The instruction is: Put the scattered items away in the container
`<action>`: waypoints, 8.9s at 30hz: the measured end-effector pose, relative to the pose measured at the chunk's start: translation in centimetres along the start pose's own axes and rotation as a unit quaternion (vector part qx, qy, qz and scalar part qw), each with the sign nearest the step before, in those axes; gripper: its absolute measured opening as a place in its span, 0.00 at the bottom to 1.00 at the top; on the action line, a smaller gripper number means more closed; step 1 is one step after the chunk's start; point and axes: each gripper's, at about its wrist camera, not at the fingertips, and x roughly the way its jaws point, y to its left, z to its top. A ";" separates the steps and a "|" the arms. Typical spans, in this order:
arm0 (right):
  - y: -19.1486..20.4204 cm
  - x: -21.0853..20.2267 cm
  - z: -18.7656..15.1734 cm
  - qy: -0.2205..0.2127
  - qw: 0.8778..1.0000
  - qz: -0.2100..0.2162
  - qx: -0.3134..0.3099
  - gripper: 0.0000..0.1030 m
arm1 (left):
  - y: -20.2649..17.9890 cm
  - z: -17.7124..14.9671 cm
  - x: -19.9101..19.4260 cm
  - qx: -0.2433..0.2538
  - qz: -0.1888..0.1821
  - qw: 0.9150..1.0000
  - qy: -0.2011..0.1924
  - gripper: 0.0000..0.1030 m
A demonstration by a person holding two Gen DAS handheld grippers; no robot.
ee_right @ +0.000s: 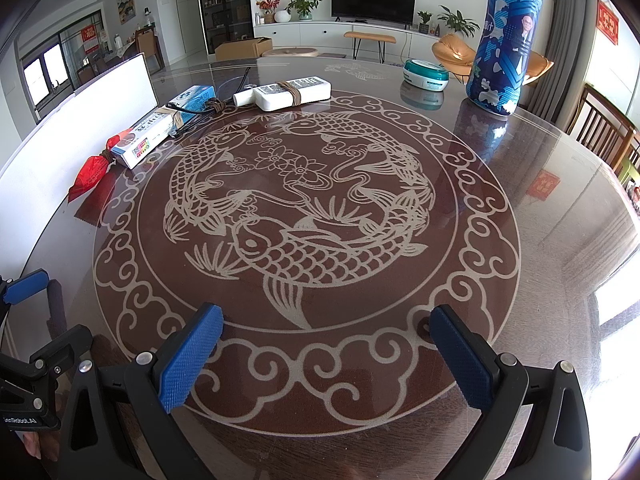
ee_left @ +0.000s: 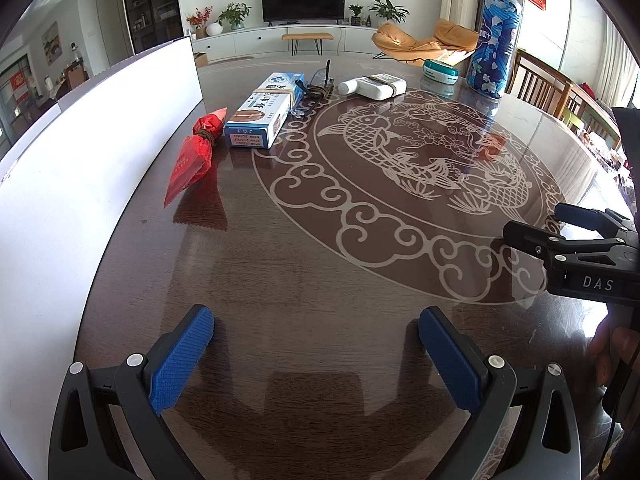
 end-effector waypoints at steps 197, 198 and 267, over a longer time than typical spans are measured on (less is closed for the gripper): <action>11.3 1.3 1.9 0.020 0.990 0.081 -0.116 1.00 | 3.2 -3.4 -4.2 -0.027 -0.013 0.997 -0.075 0.86; 10.8 1.1 1.6 0.020 0.990 0.079 -0.114 1.00 | 3.3 -3.4 -4.1 -0.040 -0.022 0.996 -0.072 0.86; 33.7 -15.2 14.3 -0.007 0.926 0.296 -0.233 0.43 | 26.9 0.8 -15.9 -0.140 0.081 0.984 -0.076 0.18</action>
